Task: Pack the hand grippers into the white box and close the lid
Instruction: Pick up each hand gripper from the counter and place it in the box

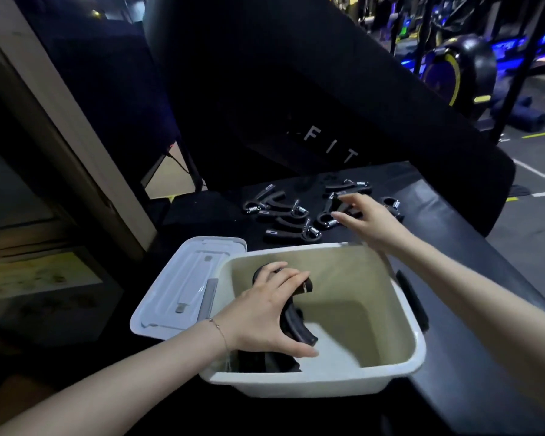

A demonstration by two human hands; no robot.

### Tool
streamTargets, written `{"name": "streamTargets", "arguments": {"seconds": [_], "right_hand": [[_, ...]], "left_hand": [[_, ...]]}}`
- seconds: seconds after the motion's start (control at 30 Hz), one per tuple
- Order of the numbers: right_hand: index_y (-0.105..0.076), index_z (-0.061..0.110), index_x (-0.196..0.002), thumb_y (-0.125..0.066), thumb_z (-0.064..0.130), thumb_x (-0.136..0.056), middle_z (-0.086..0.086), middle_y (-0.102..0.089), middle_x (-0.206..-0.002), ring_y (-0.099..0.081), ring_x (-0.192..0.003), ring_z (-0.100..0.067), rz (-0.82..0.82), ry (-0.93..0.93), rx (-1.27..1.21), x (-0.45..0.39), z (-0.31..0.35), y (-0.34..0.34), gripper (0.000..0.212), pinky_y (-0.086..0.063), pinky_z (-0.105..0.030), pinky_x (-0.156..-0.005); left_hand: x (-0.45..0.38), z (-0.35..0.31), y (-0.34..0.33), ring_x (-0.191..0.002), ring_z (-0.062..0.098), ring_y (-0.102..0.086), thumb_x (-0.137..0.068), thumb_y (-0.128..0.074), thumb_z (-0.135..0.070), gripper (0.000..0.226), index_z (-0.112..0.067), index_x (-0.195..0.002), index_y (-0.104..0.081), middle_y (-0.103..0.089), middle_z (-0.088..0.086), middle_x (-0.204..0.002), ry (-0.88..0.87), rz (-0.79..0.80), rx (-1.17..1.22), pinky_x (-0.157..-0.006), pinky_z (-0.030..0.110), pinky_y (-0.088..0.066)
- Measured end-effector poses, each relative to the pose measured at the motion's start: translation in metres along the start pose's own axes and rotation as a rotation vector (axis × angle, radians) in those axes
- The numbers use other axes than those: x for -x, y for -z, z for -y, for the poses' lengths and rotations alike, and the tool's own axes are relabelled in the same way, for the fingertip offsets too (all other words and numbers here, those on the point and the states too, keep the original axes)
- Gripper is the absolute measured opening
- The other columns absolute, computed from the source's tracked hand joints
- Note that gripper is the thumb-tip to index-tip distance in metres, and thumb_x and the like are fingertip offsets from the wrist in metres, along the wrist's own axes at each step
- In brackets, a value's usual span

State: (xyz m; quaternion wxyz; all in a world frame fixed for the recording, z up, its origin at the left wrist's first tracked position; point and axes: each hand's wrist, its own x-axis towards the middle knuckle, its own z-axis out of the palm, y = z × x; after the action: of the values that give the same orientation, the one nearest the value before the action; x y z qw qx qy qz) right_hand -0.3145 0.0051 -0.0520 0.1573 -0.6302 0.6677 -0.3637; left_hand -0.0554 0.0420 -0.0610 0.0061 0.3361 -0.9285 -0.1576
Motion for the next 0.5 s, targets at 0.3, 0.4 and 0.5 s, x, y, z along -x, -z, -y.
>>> {"name": "streamTargets", "arguments": {"seconds": [0.3, 0.4, 0.5], "right_hand": [[-0.032, 0.018, -0.142, -0.067, 0.052, -0.077, -0.012, -0.034, -0.145, -0.039, -0.129, -0.03, 0.471, 0.081, 0.312, -0.076, -0.012, -0.048, 0.081, -0.034, -0.037, -0.106], [-0.028, 0.019, -0.144, -0.065, 0.058, -0.074, -0.009, -0.03, -0.148, -0.037, -0.132, -0.031, 0.555, 0.096, 0.401, -0.096, -0.014, -0.069, 0.089, -0.034, -0.039, -0.107], [-0.024, 0.02, -0.146, -0.065, 0.062, -0.072, -0.007, -0.026, -0.15, -0.034, -0.134, -0.029, 0.596, 0.111, 0.442, -0.112, -0.02, -0.08, 0.094, -0.033, -0.04, -0.108]], "left_hand": [[-0.009, 0.006, -0.012, -0.14, 0.005, 0.003, -0.06, -0.073, -0.068, 0.114, -0.024, -0.15, -0.017, -0.023, -0.016, -0.144, 0.047, 0.173, -0.012, -0.116, 0.037, -0.026], [-0.008, 0.009, -0.014, -0.14, 0.005, 0.006, -0.06, -0.072, -0.069, 0.116, -0.025, -0.15, -0.014, -0.021, -0.019, -0.144, 0.089, 0.228, 0.025, -0.118, 0.039, -0.022], [-0.01, 0.011, -0.014, -0.14, 0.004, 0.007, -0.057, -0.069, -0.072, 0.118, -0.027, -0.15, -0.013, -0.02, -0.022, -0.143, 0.113, 0.263, 0.031, -0.115, 0.045, -0.027]]}}
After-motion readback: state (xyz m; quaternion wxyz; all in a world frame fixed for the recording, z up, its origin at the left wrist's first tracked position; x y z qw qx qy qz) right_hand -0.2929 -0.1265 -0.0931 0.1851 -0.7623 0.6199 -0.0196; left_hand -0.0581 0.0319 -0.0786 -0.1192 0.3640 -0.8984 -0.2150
